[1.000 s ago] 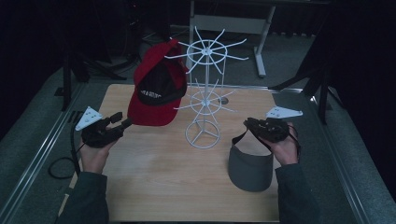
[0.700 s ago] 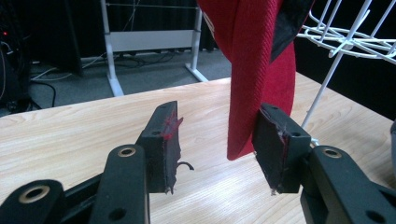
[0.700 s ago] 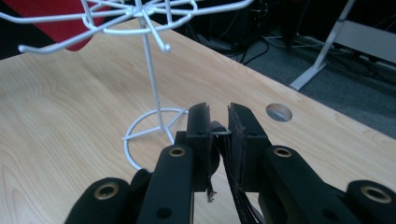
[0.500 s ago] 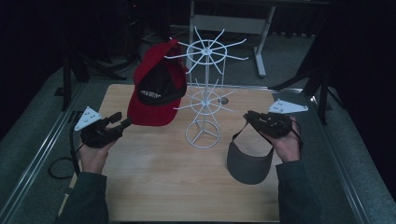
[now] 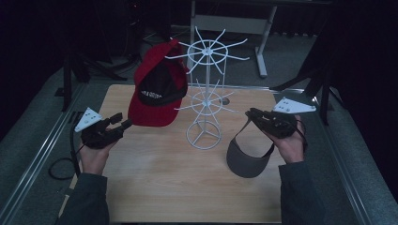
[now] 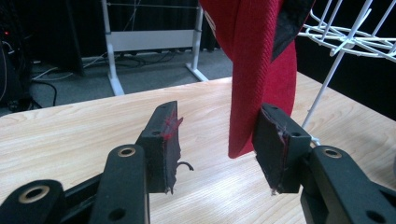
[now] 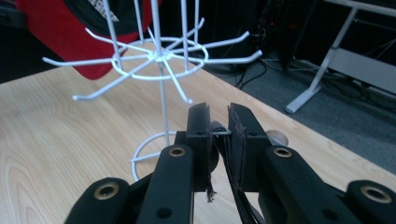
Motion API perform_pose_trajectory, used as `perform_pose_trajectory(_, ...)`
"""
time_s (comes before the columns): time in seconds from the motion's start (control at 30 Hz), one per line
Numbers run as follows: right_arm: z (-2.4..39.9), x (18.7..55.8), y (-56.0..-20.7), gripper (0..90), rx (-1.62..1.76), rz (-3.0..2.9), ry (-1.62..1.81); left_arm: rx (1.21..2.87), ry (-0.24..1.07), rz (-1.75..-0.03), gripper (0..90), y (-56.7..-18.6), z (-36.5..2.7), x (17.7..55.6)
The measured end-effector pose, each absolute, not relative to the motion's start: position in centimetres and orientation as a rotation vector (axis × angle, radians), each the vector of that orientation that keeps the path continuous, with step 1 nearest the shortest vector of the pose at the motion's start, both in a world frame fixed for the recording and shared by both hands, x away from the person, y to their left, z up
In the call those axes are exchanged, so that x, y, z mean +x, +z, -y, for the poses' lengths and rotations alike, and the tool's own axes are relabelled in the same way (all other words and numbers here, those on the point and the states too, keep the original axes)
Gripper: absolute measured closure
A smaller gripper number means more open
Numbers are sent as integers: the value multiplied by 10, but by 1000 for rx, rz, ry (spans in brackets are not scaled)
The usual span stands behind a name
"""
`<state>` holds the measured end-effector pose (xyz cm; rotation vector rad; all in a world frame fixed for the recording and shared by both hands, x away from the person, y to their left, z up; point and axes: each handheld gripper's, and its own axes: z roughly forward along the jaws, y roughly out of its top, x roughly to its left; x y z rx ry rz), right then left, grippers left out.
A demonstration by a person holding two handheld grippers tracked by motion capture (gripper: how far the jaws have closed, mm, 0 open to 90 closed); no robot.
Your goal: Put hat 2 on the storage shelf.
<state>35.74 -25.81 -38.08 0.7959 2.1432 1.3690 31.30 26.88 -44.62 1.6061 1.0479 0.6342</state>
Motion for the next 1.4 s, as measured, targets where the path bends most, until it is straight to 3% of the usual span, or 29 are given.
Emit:
perform_pose_trajectory(1.1,255,352,-356,796,759,-2089,1513,1606,635,-1046,519,-446,-268,313)
perform_pose_trajectory(1.17,256,352,-355,847,766,-2084,1525,1606,636,-1046,518,-446,-268,313)
perform_pose_trajectory(1.4,256,356,-355,854,810,-2068,1527,1605,637,-1045,519,-445,-269,313)
